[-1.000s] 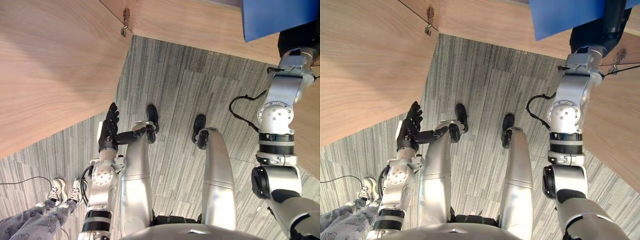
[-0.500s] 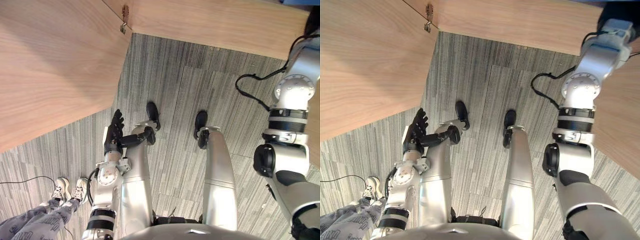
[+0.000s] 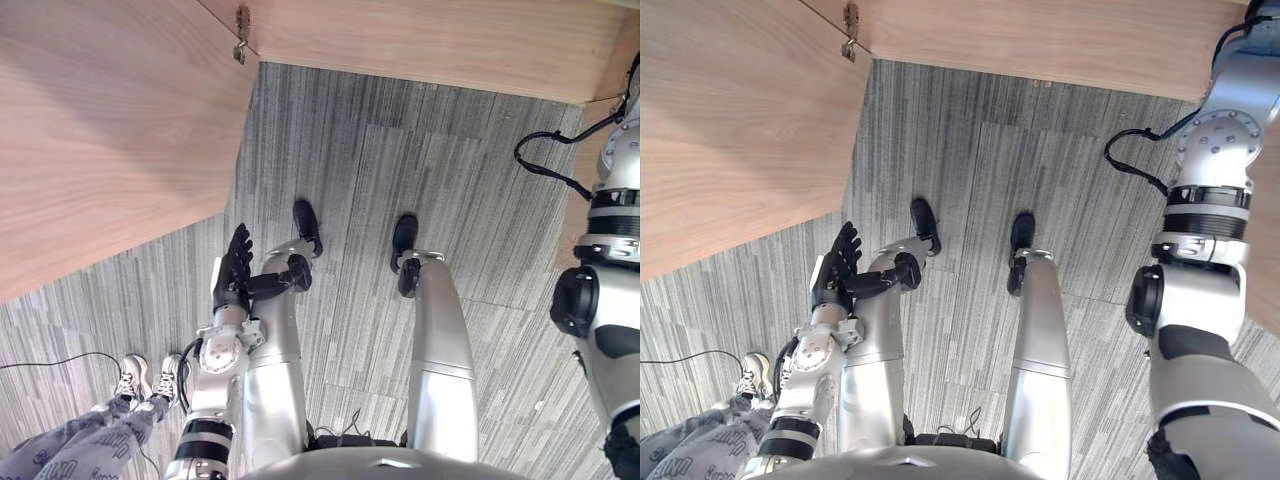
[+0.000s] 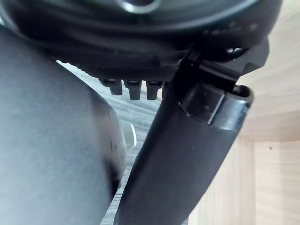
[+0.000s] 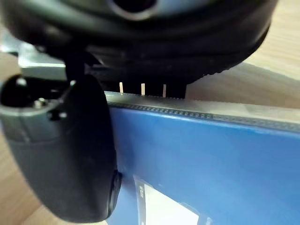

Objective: Walk over to the cabinet, pick up the folder, carry it to the office cabinet, place the folder inside the office cabinet, then close the office cabinet door

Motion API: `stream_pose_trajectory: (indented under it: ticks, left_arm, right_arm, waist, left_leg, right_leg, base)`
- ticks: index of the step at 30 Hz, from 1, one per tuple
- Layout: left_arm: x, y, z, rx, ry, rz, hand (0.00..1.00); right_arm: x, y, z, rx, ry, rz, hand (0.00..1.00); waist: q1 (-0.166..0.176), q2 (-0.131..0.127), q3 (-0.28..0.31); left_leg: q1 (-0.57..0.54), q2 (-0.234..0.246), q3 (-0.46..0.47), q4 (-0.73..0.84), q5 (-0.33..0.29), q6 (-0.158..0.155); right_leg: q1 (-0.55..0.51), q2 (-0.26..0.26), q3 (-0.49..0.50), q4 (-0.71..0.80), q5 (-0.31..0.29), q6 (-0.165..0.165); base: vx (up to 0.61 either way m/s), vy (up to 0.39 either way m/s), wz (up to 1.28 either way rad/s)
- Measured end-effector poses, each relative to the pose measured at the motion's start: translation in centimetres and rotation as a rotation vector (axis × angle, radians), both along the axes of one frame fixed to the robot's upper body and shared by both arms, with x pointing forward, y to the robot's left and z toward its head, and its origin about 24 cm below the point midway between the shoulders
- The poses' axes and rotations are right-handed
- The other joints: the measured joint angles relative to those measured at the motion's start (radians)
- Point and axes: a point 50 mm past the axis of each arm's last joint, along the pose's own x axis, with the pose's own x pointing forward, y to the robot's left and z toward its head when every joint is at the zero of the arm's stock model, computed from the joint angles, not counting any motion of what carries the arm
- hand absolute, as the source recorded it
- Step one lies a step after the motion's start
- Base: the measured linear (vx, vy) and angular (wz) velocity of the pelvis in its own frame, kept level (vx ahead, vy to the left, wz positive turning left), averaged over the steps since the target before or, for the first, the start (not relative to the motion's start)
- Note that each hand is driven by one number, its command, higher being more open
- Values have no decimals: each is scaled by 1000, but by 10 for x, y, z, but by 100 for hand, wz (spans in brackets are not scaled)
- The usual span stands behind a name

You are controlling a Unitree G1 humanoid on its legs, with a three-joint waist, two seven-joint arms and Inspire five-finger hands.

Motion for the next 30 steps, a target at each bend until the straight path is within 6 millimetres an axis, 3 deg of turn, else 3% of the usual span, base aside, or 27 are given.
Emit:
stream_pose_trajectory:
  ticks: [14, 20, 27, 30]
  left_arm:
    - [0, 3, -1, 17, 20, 12, 100]
    - [2, 4, 2, 17, 11, 17, 100]
    - [11, -3, 10, 7, -14, -2, 100]
    - [13, -4, 12, 7, -22, -6, 100]
  right_arm:
    - [-1, 13, 6, -31, 2, 19, 0]
    - [-10, 18, 9, -50, -46, 31, 0]
    - [-64, 44, 53, -226, -381, -6, 0]
    - [-69, 50, 56, -234, -415, 5, 0]
  waist:
    - [-9, 0, 0]
    - [-3, 1, 0]
    - [23, 0, 0]
    - [23, 0, 0]
  left_leg:
    - [6, 10, -1, -41, 36, -12]
    - [-10, 17, -4, -30, 39, -11]
    - [-17, 18, -21, -18, 39, -15]
    - [-15, 17, -25, -18, 35, -16]
  right_leg:
    - [-6, -13, -38, -9, 6, -10]
    - [-19, -8, -40, -5, 7, -14]
    - [-13, -7, -54, 0, 2, -32]
    - [-5, -8, -58, 0, -2, -31]
  base:
    - [-5, 1, 1]
    - [0, 16, -1]
    - [4, 24, 5]
    - [-6, 43, 2]
